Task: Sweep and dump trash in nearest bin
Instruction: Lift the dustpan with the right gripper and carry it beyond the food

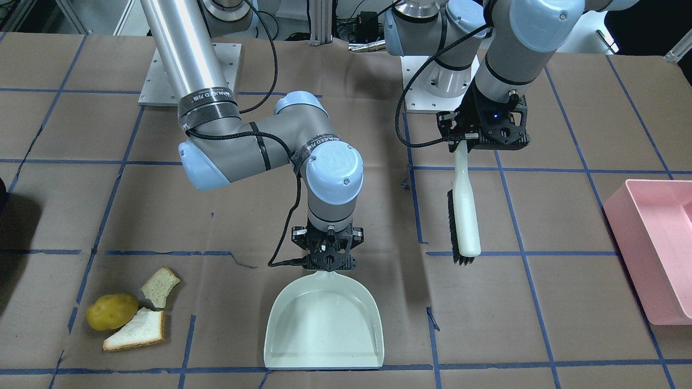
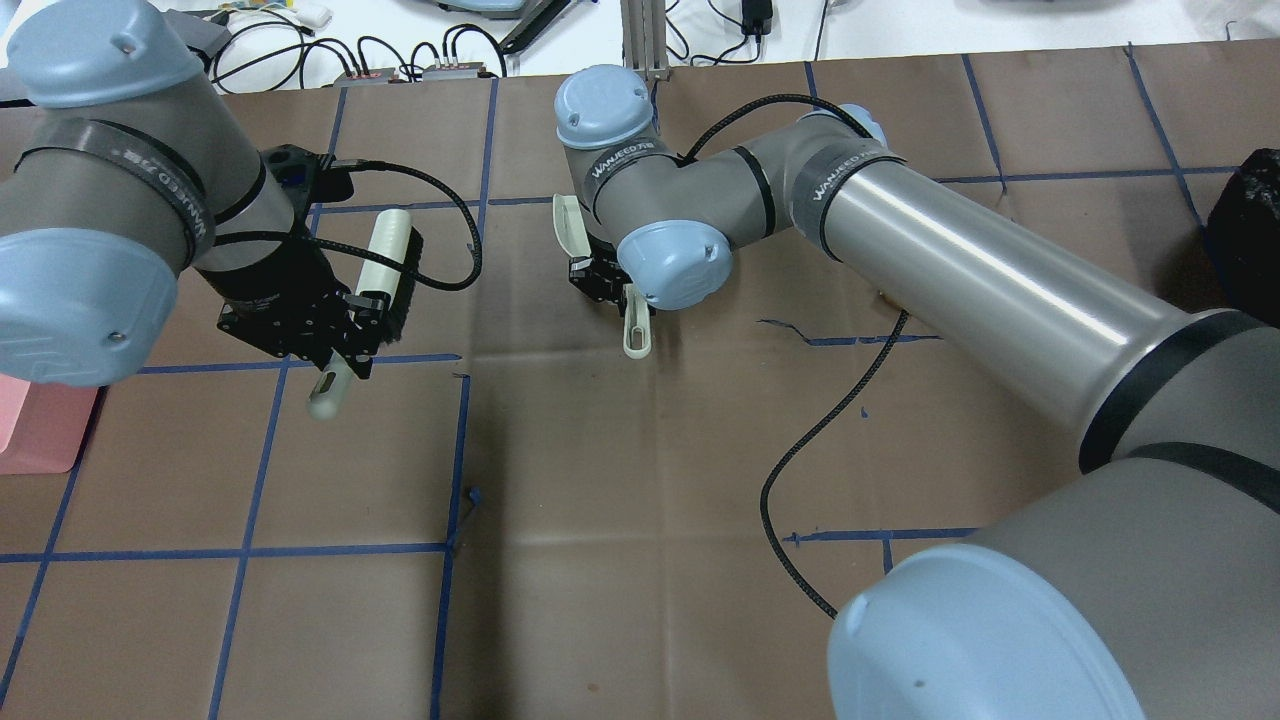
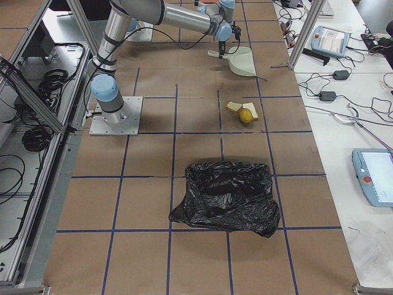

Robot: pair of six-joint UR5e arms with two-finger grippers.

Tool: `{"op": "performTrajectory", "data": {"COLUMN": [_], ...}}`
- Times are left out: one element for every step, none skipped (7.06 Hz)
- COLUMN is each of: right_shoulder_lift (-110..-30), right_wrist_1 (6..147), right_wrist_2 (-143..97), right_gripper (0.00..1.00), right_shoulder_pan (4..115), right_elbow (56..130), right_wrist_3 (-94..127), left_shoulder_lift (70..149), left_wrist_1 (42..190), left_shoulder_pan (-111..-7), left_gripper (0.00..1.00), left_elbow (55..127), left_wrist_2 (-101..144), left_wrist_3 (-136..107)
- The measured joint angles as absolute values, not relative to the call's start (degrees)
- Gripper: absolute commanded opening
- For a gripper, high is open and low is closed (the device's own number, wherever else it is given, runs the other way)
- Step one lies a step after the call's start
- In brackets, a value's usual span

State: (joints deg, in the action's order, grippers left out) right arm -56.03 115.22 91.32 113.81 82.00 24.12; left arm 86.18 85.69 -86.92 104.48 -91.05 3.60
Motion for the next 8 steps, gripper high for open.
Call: {"op": "performTrajectory", "data": {"right_shoulder_lift": [-56.63, -57.87, -59.57, -61.35, -63.13, -64.72, -66.02, -67.33], "right_wrist_1": [115.18, 114.97, 114.43, 112.94, 109.77, 105.67, 101.25, 96.51], "right_wrist_2": [91.32, 91.26, 91.06, 90.83, 90.65, 90.5, 90.44, 90.43], "right_gripper": [0.03, 0.03, 0.03, 0.03, 0.03, 0.03, 0.03, 0.03], "right_shoulder_pan": [113.68, 113.46, 113.17, 112.88, 112.46, 111.57, 110.12, 108.02], "right_elbow": [81.89, 81.86, 81.83, 81.71, 81.15, 79.93, 78.27, 76.47], "right_wrist_3": [24.07, 24.0, 23.92, 23.86, 23.74, 23.01, 21.09, 17.64], "left_shoulder_lift": [86.2, 86.21, 86.22, 86.25, 86.26, 86.24, 86.25, 86.27], "left_wrist_1": [85.69, 85.69, 85.69, 85.69, 85.69, 85.69, 85.69, 85.69], "left_shoulder_pan": [-86.92, -86.92, -86.92, -86.92, -86.92, -86.92, -86.92, -86.95], "left_gripper": [0.01, 0.01, 0.01, 0.01, 0.01, 0.01, 0.01, 0.01], "left_elbow": [104.45, 104.39, 104.36, 104.31, 104.27, 104.26, 104.24, 104.24], "left_wrist_2": [-91.05, -91.05, -91.05, -91.06, -91.06, -91.05, -91.06, -91.05], "left_wrist_3": [3.6, 3.6, 3.6, 3.6, 3.6, 3.6, 3.6, 3.6]}}
